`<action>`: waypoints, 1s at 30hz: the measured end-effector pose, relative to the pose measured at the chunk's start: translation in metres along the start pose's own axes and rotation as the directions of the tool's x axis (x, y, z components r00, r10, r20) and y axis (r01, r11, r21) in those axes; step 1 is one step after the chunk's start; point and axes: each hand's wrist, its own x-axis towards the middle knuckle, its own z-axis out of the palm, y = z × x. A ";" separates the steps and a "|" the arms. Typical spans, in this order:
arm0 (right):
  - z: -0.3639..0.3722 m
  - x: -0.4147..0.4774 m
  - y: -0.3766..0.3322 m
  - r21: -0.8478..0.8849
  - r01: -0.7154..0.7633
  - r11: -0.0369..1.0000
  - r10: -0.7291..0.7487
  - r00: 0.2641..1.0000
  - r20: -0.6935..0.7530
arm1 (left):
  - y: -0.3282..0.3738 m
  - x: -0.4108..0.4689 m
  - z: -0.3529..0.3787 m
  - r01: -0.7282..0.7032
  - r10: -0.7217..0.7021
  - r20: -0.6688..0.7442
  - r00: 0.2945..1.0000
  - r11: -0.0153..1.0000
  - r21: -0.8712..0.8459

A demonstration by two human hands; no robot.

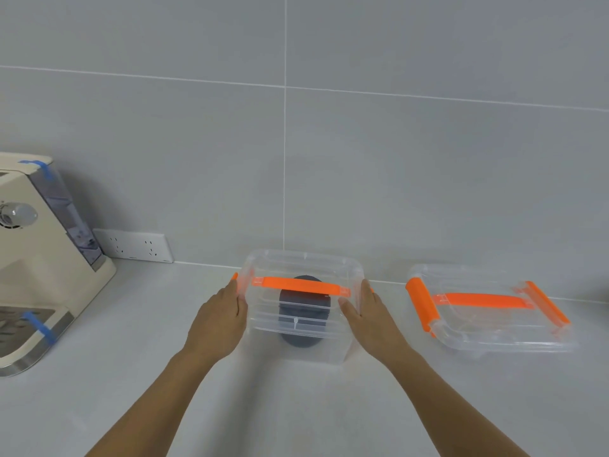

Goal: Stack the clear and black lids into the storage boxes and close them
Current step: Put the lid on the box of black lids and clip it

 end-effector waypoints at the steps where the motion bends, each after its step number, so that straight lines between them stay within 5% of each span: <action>1: -0.003 0.001 0.000 0.005 0.008 1.000 -0.008 1.000 0.013 | 0.000 0.001 -0.001 0.028 -0.027 -0.019 0.999 0.998 0.056; 4: -0.008 0.001 0.006 -0.006 0.007 1.000 -0.008 0.991 -0.131 | 0.001 0.003 -0.006 0.122 -0.103 -0.199 0.975 0.989 0.082; 6: -0.009 0.000 0.011 0.047 -0.076 0.996 0.085 0.968 -0.237 | -0.001 0.003 -0.005 0.229 -0.235 -0.243 0.941 0.972 -0.051; 8: -0.007 -0.003 0.013 0.253 -0.206 0.945 0.256 0.949 -0.183 | -0.002 0.006 -0.004 0.409 -0.481 -0.087 0.873 0.816 -0.410; 10: -0.004 -0.006 0.013 0.456 -0.314 0.833 0.383 0.921 -0.066 | -0.004 0.012 -0.002 0.529 -0.601 0.158 0.783 0.512 -0.676; 12: 0.000 -0.008 0.013 0.609 -0.372 0.700 0.446 0.894 0.034 | -0.008 0.013 0.000 0.576 -0.578 0.318 0.751 0.339 -0.744; 15: 0.004 -0.009 0.011 0.709 -0.385 0.591 0.441 0.890 0.116 | -0.010 0.012 0.001 0.571 -0.469 0.417 0.778 0.254 -0.780; 20: 0.010 -0.005 0.006 0.703 -0.335 0.627 0.461 0.888 0.013 | -0.012 0.018 0.000 0.535 -0.510 0.332 0.794 0.326 -0.780; 26: 0.010 -0.007 -0.008 0.340 -0.187 0.922 0.274 0.934 -0.231 | 0.003 0.021 0.001 0.406 -0.434 0.045 0.900 0.794 -0.453; 30: 0.006 -0.008 -0.011 0.140 -0.177 0.974 0.206 0.949 -0.238 | 0.006 0.027 -0.001 0.434 -0.438 0.094 0.894 0.795 -0.423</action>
